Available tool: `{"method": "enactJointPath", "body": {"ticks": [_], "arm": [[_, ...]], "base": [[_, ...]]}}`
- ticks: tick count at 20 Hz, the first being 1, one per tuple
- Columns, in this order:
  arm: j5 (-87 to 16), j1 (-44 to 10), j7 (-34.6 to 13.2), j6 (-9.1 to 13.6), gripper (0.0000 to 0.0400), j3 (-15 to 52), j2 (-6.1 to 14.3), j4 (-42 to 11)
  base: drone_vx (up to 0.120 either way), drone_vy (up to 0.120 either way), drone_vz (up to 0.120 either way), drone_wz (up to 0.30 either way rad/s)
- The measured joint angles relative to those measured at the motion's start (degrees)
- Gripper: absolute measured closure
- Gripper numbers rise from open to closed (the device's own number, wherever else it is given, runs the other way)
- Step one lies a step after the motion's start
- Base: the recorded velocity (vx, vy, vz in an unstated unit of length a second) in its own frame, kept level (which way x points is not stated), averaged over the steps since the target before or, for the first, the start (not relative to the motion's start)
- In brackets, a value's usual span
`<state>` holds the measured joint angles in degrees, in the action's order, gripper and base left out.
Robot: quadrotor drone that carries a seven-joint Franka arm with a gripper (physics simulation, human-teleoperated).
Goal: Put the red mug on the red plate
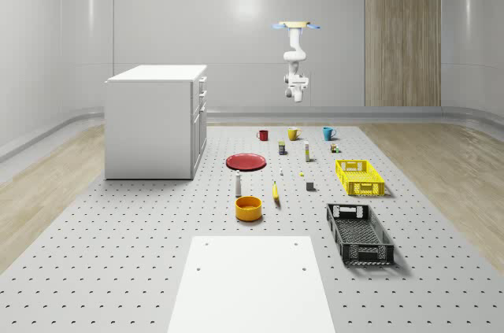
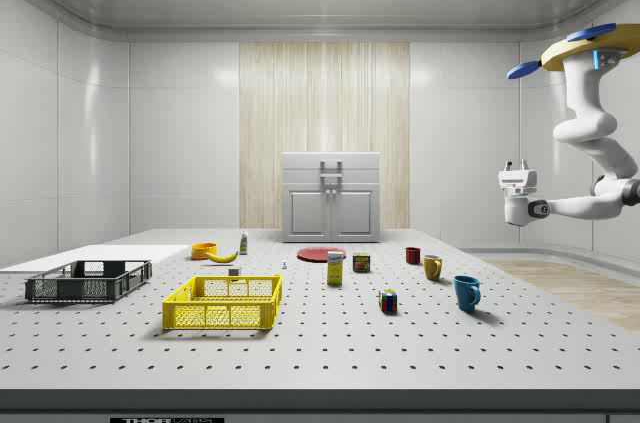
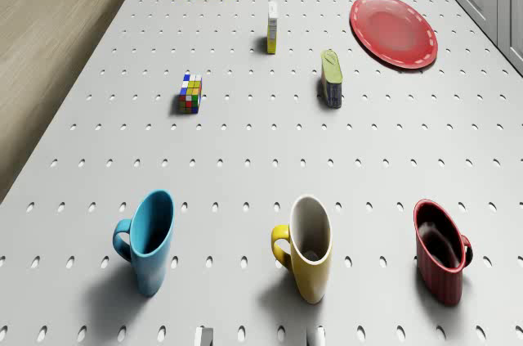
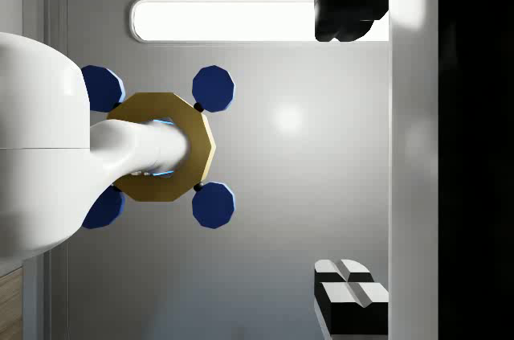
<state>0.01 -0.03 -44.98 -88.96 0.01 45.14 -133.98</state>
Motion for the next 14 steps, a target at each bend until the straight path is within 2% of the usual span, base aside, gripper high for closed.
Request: {"method": "enactJointPath", "body": {"ticks": [2, 8, 14], "arm": [[0.02, -0.06, 0.04, 2.1, 0.0, 0.03, -0.2, 2.39], [0.07, -0.19, 0.1, 7.08, 0.0, 0.11, -2.28, 9.73], [0.11, -0.28, 0.14, 9.95, 0.0, 0.16, -4.18, 14.76]], "base": [[0.04, -0.06, 0.0, 0.0], [0.12, -0.12, 0.0, 0.0], [0.12, -0.12, 0.0, 0.0]]}}
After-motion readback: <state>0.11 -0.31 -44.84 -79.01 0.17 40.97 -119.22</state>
